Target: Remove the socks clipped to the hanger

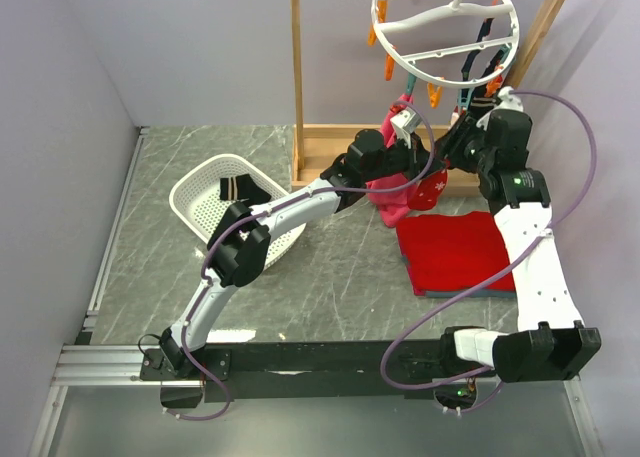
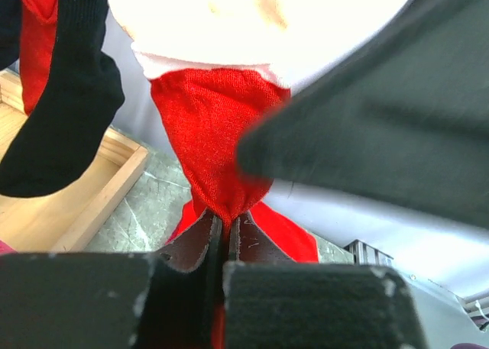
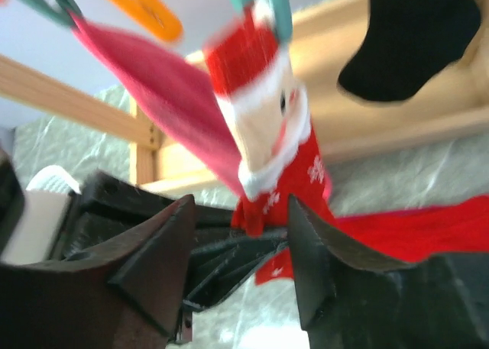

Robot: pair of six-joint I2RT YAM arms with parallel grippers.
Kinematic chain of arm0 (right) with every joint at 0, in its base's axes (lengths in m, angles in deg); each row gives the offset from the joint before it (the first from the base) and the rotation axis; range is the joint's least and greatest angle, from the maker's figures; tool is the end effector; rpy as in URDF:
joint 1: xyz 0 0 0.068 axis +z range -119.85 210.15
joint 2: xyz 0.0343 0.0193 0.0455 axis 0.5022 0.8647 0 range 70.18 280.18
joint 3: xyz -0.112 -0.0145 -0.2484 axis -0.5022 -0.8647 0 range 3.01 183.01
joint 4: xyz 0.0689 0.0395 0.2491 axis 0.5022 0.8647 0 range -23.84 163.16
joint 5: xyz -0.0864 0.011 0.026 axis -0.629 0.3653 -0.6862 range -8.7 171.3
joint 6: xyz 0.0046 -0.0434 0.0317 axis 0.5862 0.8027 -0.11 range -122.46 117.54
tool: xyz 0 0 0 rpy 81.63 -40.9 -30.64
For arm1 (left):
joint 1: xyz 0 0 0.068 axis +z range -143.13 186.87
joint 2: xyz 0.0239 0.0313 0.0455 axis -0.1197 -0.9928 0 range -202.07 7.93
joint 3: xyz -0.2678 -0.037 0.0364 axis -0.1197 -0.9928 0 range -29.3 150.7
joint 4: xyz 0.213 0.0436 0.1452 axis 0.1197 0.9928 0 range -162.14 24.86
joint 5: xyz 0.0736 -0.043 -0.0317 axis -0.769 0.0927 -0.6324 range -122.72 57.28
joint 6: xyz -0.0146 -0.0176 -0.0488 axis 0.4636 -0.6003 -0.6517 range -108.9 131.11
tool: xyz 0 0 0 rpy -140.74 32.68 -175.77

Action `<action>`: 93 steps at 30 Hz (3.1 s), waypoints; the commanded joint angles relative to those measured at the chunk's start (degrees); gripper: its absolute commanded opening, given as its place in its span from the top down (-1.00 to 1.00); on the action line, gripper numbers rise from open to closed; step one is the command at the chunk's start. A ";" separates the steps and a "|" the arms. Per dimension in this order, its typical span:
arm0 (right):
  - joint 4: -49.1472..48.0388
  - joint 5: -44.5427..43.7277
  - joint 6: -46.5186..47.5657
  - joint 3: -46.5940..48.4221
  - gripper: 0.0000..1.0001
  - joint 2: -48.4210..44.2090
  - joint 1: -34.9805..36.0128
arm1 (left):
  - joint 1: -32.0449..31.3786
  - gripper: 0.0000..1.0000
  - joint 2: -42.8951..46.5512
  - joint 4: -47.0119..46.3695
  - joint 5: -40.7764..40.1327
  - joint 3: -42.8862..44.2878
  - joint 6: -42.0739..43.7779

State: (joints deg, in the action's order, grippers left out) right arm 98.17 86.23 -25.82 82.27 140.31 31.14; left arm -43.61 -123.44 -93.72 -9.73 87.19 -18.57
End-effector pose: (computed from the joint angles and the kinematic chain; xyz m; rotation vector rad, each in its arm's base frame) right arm 0.2634 0.0076 0.4174 0.3295 1.9587 0.3614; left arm 0.3410 -0.4352 0.3193 0.6456 1.5005 -1.4005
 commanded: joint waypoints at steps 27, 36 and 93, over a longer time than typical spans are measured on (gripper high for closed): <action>1.39 -6.77 11.57 28.58 -0.19 17.94 -0.73 | -0.15 0.98 5.25 0.49 2.33 -1.00 -1.45; 0.51 -8.00 12.28 29.63 0.06 19.96 -0.73 | -0.06 0.98 5.34 1.72 2.68 -0.82 -0.74; 1.39 -10.64 2.79 4.32 -1.00 -1.66 6.65 | 33.42 0.98 46.56 40.57 -35.54 -47.32 -15.33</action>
State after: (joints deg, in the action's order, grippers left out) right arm 102.48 74.21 -22.60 86.84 139.65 37.02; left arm -12.81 -73.56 -55.65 -39.87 36.26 -32.31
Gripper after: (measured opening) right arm 0.996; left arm 0.041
